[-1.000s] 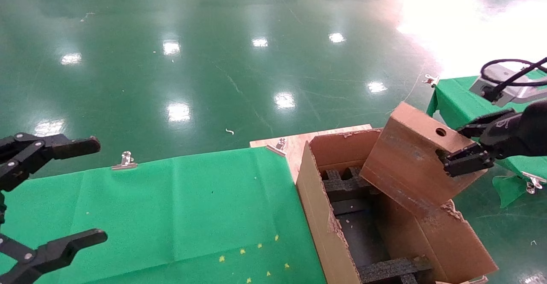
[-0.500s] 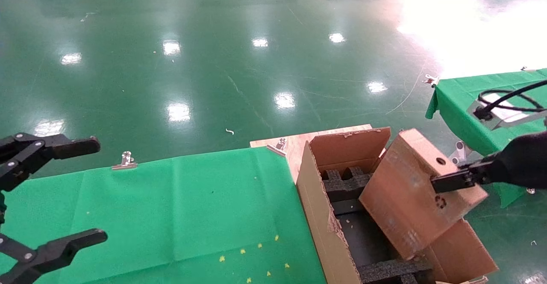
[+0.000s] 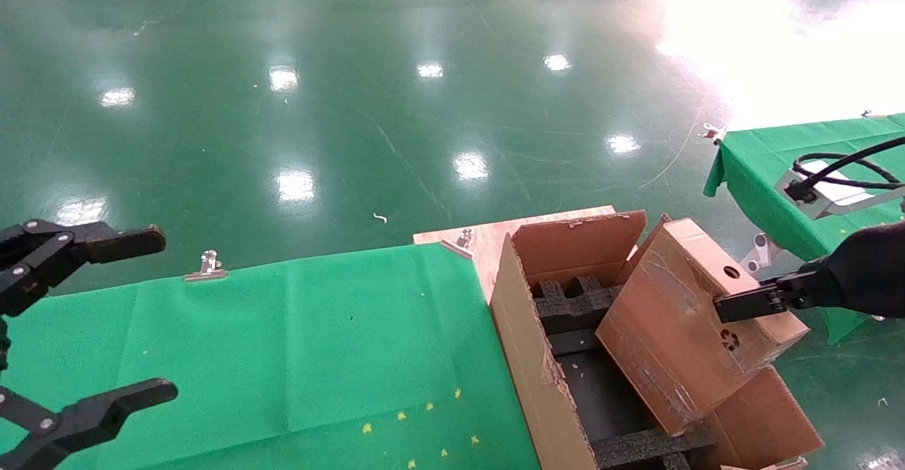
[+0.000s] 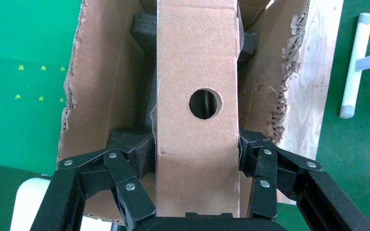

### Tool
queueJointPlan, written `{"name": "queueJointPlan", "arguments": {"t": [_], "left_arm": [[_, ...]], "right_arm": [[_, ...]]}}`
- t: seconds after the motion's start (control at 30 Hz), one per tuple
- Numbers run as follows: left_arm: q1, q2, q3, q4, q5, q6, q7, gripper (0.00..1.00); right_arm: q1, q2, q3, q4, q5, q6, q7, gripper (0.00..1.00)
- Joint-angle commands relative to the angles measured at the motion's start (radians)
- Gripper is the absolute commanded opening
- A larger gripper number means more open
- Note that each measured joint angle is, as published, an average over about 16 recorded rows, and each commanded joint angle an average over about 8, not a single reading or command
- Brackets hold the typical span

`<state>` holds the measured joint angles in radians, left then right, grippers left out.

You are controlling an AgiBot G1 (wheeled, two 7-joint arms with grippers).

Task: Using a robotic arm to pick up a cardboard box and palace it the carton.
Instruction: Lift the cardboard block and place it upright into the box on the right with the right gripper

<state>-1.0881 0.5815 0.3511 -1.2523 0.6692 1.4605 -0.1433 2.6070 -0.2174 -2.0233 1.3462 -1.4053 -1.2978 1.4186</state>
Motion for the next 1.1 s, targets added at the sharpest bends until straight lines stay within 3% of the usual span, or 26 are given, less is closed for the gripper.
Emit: {"name": "queueJointPlan", "arguments": {"t": [0.03, 0.43, 1.1], "left_arm": [[0.0, 0.0, 0.0, 0.0, 0.0, 0.0, 0.0, 1.0], [0.0, 0.0, 0.0, 0.0, 0.0, 0.0, 0.0, 1.0], [0.0, 0.0, 0.0, 0.0, 0.0, 0.0, 0.0, 1.0]], "right_arm": [[0.0, -0.002, 0.0, -0.01, -0.003, 0.002, -0.003, 0.0], [-0.072, -0.041, -0.048, 0.012, -0.133, 0.131, 0.192, 0.0], [-0.177, -0.082, -0.091, 0.011, -0.128, 0.223, 0.212, 0.0]]}}
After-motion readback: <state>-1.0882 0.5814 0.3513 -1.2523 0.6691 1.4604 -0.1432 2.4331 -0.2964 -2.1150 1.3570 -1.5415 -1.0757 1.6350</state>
